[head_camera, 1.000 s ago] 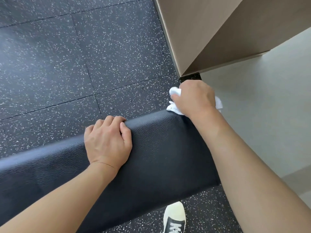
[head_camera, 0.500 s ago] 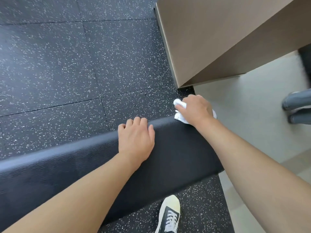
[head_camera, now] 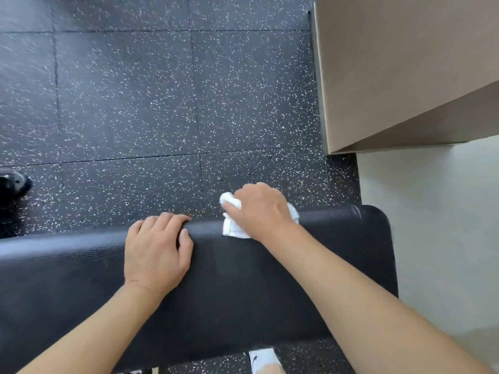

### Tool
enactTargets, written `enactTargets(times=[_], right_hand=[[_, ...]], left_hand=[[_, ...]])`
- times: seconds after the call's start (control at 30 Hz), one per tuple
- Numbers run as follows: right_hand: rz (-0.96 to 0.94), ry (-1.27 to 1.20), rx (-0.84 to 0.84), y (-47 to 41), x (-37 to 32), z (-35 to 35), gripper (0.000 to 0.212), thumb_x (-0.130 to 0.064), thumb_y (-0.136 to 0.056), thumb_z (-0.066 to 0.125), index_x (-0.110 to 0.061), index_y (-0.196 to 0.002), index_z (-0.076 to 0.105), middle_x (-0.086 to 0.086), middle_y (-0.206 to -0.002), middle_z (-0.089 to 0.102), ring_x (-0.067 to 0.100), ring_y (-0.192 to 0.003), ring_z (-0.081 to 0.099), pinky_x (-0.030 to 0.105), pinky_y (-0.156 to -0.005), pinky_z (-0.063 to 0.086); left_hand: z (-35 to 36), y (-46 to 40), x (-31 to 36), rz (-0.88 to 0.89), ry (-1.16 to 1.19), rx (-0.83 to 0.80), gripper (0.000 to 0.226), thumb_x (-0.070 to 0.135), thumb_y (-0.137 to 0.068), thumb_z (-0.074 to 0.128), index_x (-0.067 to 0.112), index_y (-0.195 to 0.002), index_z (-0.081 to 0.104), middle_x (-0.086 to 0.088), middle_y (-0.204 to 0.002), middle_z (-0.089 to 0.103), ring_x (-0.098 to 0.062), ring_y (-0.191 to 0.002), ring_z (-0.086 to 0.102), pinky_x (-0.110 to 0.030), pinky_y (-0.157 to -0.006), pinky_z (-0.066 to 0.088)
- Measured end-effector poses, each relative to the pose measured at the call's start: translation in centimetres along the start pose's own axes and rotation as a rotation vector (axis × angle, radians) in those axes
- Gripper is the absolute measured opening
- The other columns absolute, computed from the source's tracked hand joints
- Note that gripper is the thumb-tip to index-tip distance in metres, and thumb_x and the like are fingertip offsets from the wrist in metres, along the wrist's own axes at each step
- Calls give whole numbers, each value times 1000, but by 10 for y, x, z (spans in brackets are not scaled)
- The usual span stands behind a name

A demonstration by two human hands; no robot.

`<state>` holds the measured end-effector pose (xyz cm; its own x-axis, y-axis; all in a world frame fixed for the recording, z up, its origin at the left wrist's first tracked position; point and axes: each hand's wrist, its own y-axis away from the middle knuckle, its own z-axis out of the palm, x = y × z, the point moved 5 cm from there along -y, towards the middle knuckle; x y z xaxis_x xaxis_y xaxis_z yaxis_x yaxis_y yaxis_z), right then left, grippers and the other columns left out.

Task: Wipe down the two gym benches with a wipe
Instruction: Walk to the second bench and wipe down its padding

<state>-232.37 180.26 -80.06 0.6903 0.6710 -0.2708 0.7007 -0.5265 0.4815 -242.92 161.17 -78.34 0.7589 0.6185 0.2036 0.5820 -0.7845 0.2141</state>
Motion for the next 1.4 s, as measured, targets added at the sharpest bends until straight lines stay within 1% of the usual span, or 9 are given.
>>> enactTargets(times=[0.2, 0.4, 0.53, 0.63, 0.77, 0.9, 1.03, 1.23, 1.4], right_hand=[[254, 85, 21, 27, 161, -36, 49, -54, -95, 43, -21, -59, 47, -7, -69, 49, 28, -81, 53, 34, -58, 29], [94, 51, -9, -1, 49, -6, 44, -53, -95, 43, -22, -86, 73, 3, -88, 69, 28, -88, 59, 37, -66, 32], [-80, 31, 0, -5, -68, 16, 36, -46, -97, 43, -25, -93, 72, 0, -91, 67, 28, -88, 55, 36, -69, 27], [-126, -43, 80, 3, -61, 9, 32, -48, -97, 46, -26, -89, 68, -1, -83, 62, 26, -79, 48, 35, -66, 30], [175, 4, 71, 17, 52, -11, 50, -56, -97, 45, -19, -64, 48, -5, -71, 50, 25, -76, 49, 35, -61, 34], [456, 92, 23, 30, 120, -37, 48, -53, -88, 46, -14, -61, 52, -3, -64, 51, 22, -64, 47, 31, -54, 28], [341, 137, 68, 22, 38, -24, 45, -51, -93, 46, -17, -65, 58, -7, -65, 46, 31, -81, 53, 36, -63, 34], [0, -21, 36, -19, -199, 42, 39, -45, -98, 48, -20, -89, 76, 3, -89, 69, 32, -91, 59, 39, -71, 39], [-32, -67, 27, -16, -201, 40, 44, -53, -100, 49, -20, -77, 67, 1, -79, 59, 29, -81, 52, 37, -64, 36]], left_hand=[[-3, 0, 3, 1, -15, 15, 38, 31, -96, 41, 17, -115, 70, -1, -102, 69, -33, -93, 62, -49, -88, 43], [-1, -1, 3, -11, -17, 29, 39, 32, -97, 39, 17, -115, 70, 0, -103, 68, -32, -92, 62, -48, -89, 43], [-2, -1, 2, -9, -3, 9, 39, 32, -97, 39, 16, -113, 70, -1, -101, 67, -32, -90, 61, -49, -88, 43], [-3, -2, 1, -7, -20, -65, 40, 33, -97, 38, 16, -114, 70, -2, -101, 68, -33, -92, 61, -49, -89, 43], [-6, -4, -4, 42, -3, -176, 45, 38, -101, 35, 16, -119, 70, -2, -105, 68, -32, -97, 62, -47, -91, 43], [-10, -6, -14, 135, 41, -294, 54, 45, -103, 30, 16, -129, 68, 0, -117, 71, -29, -107, 64, -45, -95, 46], [-16, -6, -45, 141, 30, -343, 57, 48, -104, 27, 17, -130, 67, 0, -119, 71, -29, -109, 65, -44, -97, 46], [-31, 8, -126, 103, -16, -287, 50, 38, -106, 28, 15, -119, 70, -4, -111, 73, -33, -99, 67, -48, -88, 47], [-43, 15, -195, 83, -85, -256, 52, 44, -104, 33, 11, -118, 70, -8, -107, 72, -37, -96, 67, -50, -85, 46]])
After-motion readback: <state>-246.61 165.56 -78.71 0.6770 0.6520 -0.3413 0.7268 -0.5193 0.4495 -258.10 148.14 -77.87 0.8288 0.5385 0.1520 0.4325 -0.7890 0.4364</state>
